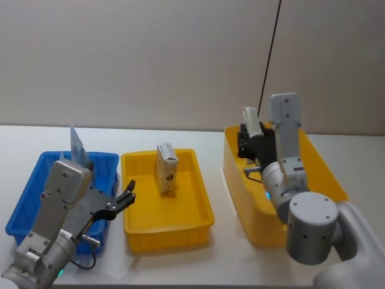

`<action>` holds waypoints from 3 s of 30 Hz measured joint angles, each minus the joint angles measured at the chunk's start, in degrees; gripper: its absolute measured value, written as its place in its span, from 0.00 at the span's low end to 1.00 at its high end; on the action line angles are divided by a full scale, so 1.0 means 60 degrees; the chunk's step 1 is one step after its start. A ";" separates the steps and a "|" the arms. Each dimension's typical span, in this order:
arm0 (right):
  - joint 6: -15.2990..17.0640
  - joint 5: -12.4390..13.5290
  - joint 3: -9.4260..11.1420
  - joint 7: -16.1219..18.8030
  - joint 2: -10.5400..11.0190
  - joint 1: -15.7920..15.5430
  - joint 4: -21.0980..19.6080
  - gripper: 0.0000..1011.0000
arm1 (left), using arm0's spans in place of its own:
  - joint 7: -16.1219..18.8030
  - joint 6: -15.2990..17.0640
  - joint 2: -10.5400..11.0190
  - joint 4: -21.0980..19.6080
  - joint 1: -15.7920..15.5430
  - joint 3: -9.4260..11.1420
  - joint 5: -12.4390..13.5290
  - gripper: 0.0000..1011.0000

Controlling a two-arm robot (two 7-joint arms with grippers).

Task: Bimanual collaborative sorting of washing and personal care products

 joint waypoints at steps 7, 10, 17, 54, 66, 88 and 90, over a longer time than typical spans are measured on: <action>0.0344 0.0004 0.0236 0.0011 0.0123 0.0031 0.0101 0.35 | 0.0000 0.0000 0.0000 0.0000 0.0000 0.0000 0.0000 0.99; 0.0452 0.0009 0.0318 0.0038 0.0161 0.0033 0.0176 0.35 | 0.0000 0.0000 0.0000 0.0001 0.0000 0.0000 0.0000 0.99; 0.0590 0.0010 0.0453 0.0098 0.0215 0.0028 0.0343 0.35 | 0.0000 0.0000 0.0000 0.0001 0.0000 0.0000 0.0000 0.99; 0.0238 -0.0594 0.0332 0.0272 0.0433 -0.0293 -0.0143 0.99 | 0.0162 0.0117 0.0008 -0.0077 0.0063 -0.0111 0.0120 0.99; 0.0175 -0.0664 0.0292 0.0287 0.0454 -0.0334 -0.0233 0.99 | 0.0705 0.0449 -0.0036 -0.0228 0.0234 -0.0509 0.0261 0.99; 0.0145 -0.0699 0.0270 0.0297 0.0468 -0.0356 -0.0283 0.99 | 0.0720 0.0487 -0.0663 0.1022 -0.0026 -0.1210 -0.0343 0.99; 0.0142 -0.0701 0.0270 0.0297 0.0468 -0.0358 -0.0285 0.99 | 0.0668 0.0368 -0.0748 0.1252 -0.0077 -0.1255 -0.0408 0.99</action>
